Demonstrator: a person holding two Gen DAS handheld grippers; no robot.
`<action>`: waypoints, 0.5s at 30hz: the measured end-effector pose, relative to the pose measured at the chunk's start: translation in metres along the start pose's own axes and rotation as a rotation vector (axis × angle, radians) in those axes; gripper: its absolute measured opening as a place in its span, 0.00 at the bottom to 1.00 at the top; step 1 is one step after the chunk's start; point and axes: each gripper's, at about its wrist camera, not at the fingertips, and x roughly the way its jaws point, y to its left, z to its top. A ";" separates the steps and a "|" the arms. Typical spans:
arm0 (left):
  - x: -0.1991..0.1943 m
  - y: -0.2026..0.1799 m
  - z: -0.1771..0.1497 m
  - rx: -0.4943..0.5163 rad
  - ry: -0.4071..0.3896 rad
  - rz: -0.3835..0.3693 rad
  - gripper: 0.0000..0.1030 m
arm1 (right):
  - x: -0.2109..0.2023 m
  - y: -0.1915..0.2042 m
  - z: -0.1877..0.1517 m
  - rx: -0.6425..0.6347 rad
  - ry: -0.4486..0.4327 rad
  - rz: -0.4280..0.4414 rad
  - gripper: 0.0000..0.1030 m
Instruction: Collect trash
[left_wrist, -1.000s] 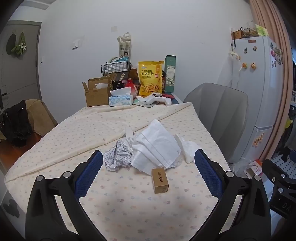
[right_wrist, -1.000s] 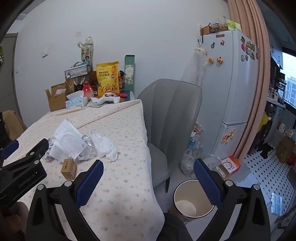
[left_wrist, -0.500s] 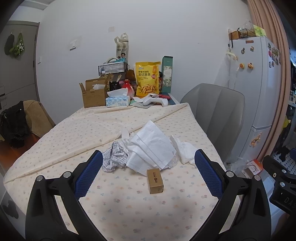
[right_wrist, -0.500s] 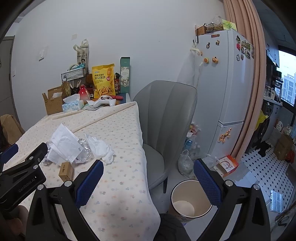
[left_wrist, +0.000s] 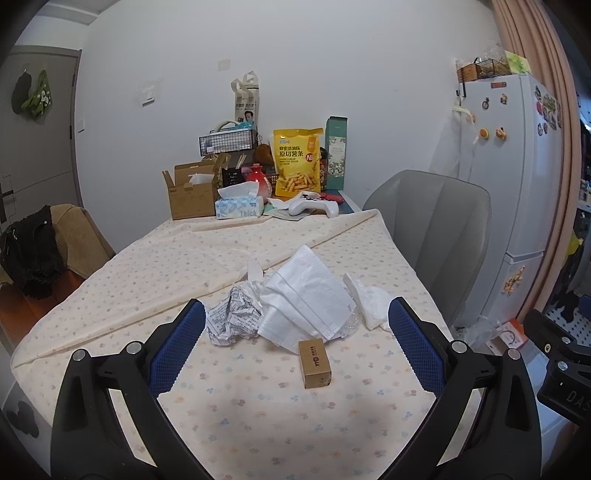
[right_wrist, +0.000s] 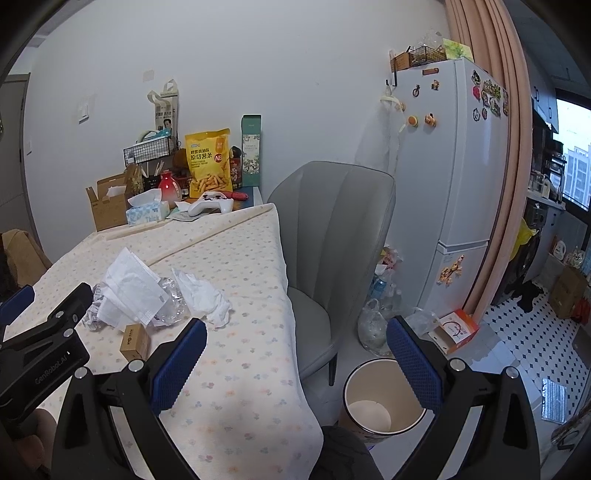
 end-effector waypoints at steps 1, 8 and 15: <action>0.000 0.001 0.000 -0.001 0.000 0.001 0.96 | 0.000 0.000 0.000 0.000 -0.001 0.001 0.93; -0.002 0.000 0.000 0.000 0.001 -0.007 0.96 | -0.005 -0.003 0.002 0.007 -0.013 0.005 0.93; -0.001 -0.001 -0.001 0.002 0.008 -0.011 0.96 | -0.003 -0.004 0.002 0.013 -0.010 0.015 0.93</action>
